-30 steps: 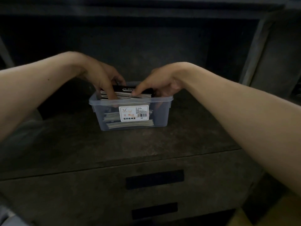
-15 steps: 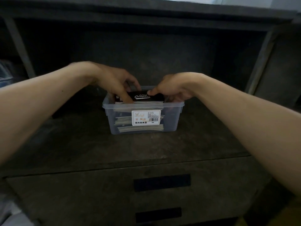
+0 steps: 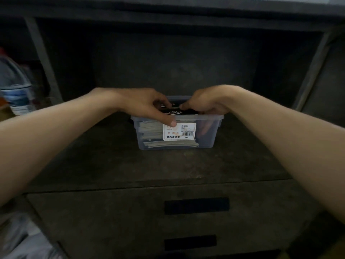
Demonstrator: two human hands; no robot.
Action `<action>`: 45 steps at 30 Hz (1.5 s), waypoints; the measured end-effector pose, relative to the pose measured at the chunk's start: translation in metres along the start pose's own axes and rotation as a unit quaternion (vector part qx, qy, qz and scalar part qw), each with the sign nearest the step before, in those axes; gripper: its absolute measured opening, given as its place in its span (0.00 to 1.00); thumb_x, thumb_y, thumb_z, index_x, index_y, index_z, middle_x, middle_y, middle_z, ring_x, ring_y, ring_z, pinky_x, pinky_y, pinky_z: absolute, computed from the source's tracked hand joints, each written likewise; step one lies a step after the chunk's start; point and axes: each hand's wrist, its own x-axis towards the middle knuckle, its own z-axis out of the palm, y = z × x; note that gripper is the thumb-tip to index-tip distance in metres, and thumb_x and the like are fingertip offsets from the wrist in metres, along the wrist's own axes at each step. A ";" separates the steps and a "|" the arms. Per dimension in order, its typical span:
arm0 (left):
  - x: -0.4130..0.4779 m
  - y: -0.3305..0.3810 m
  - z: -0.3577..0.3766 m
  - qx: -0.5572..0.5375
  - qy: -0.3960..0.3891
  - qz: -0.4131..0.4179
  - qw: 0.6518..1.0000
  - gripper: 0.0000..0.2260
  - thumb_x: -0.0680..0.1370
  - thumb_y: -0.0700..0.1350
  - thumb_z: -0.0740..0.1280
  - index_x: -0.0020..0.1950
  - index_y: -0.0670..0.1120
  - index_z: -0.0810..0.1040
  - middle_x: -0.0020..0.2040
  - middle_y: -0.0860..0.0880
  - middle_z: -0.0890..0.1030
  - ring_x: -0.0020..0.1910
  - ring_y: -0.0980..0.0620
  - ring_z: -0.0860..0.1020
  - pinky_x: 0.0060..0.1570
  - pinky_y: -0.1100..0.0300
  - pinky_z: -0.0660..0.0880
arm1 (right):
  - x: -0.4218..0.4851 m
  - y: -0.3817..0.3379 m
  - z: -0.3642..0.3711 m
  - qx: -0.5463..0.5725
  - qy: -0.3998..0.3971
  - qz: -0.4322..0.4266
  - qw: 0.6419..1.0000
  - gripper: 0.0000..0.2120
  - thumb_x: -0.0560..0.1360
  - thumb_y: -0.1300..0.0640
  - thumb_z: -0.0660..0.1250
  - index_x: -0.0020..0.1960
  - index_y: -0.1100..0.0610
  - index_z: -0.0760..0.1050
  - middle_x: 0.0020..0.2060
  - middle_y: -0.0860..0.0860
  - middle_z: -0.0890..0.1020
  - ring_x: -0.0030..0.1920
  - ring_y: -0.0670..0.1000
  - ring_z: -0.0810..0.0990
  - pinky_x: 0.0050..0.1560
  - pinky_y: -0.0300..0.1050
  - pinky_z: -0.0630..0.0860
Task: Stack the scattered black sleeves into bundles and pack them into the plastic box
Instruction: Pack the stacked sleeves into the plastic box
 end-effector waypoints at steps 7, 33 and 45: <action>-0.002 -0.002 0.013 -0.048 0.040 0.060 0.996 0.32 0.67 0.69 0.72 0.67 0.58 0.75 0.59 0.60 0.80 0.57 0.61 0.78 0.60 0.57 0.76 | 0.005 0.003 0.007 -0.142 0.027 -0.063 0.987 0.30 0.80 0.33 0.51 0.75 0.49 0.65 0.75 0.53 0.67 0.74 0.53 0.66 0.72 0.50 0.62; 0.002 0.003 0.022 0.008 0.135 0.066 0.989 0.34 0.67 0.71 0.71 0.68 0.56 0.72 0.59 0.56 0.75 0.55 0.56 0.74 0.50 0.61 0.74 | 0.024 0.007 0.002 -0.007 0.080 -0.068 0.994 0.16 0.83 0.42 0.52 0.55 0.49 0.75 0.50 0.55 0.83 0.47 0.54 0.83 0.49 0.50 0.80; 0.018 0.004 0.021 0.023 0.013 -0.055 0.998 0.38 0.69 0.76 0.62 0.73 0.57 0.68 0.68 0.53 0.76 0.62 0.51 0.75 0.64 0.53 0.72 | 0.044 0.013 -0.011 0.127 0.015 -0.073 0.989 0.20 0.82 0.41 0.55 0.62 0.55 0.72 0.55 0.58 0.82 0.53 0.56 0.84 0.55 0.53 0.79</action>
